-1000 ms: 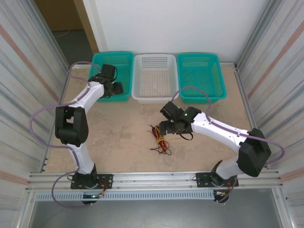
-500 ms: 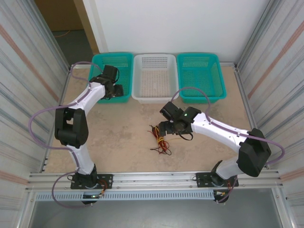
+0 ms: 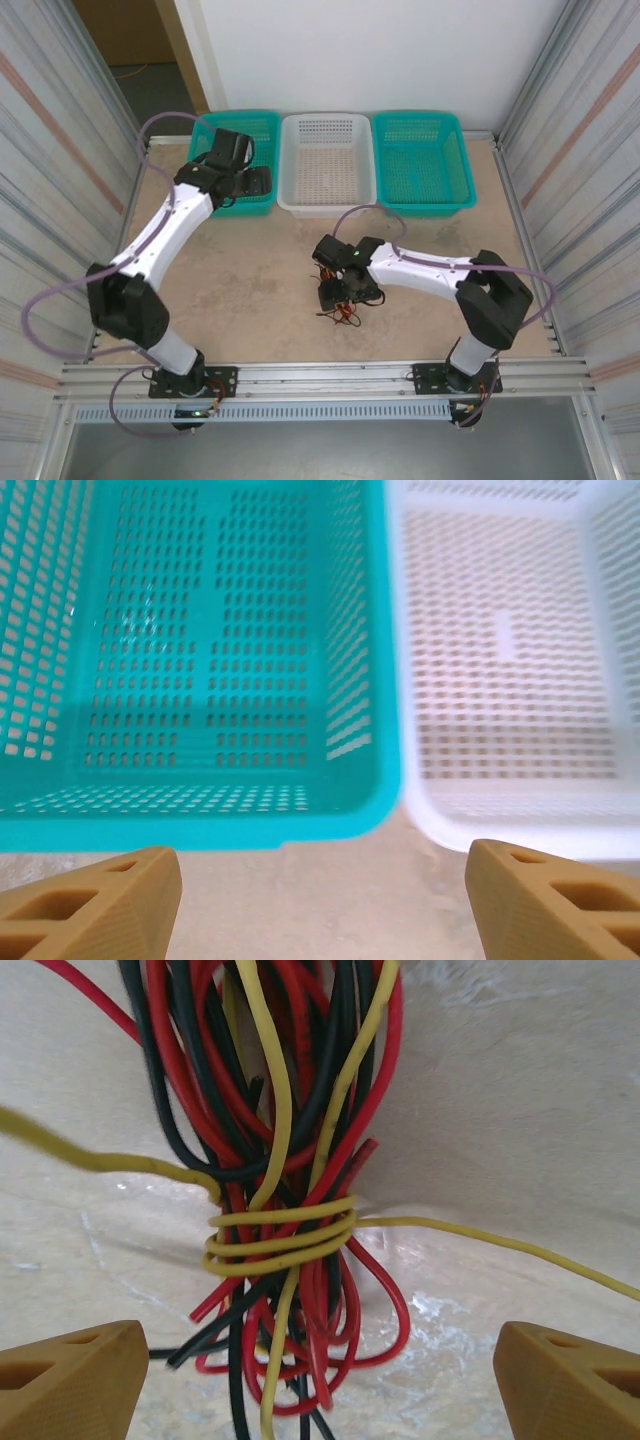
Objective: Untangle the cables
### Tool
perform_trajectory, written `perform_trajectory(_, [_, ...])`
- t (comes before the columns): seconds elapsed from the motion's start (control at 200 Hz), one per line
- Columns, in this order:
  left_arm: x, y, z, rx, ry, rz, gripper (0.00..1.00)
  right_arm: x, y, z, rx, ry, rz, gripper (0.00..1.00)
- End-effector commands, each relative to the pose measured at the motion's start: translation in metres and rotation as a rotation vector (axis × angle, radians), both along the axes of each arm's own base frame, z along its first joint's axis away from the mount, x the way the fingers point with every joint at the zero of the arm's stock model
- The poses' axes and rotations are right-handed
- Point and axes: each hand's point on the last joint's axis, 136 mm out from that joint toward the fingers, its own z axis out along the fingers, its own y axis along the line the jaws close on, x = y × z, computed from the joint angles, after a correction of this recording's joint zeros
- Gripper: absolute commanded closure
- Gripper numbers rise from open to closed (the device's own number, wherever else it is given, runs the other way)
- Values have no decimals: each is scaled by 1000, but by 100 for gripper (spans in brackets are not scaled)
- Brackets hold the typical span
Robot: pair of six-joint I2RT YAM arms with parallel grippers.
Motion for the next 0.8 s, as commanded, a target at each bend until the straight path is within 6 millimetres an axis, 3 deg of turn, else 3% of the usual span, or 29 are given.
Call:
perform_trajectory(0.0, [-26,4,51,-91,-89,-14,24,2,9,-6,5,28,25,15])
perform_trajectory(0.14, [-61,-5,58,-205,-90,-82,24,3,9,-17,-21,64,25,27])
perform_trajectory(0.346, [-104,-22,25,-359,22,-145,25,10,2,-11,6,36,3,60])
perform_trajectory(0.446, [-115,-29,6,-450,70,-138,24,19,-1,6,32,-47,19,74])
perform_trajectory(0.636, [-126,-56,-18,-630,153,-152,22,39,-7,61,139,-229,34,93])
perform_trajectory(0.792, [-138,-105,-20,-693,198,-273,17,47,-10,105,181,-355,88,100])
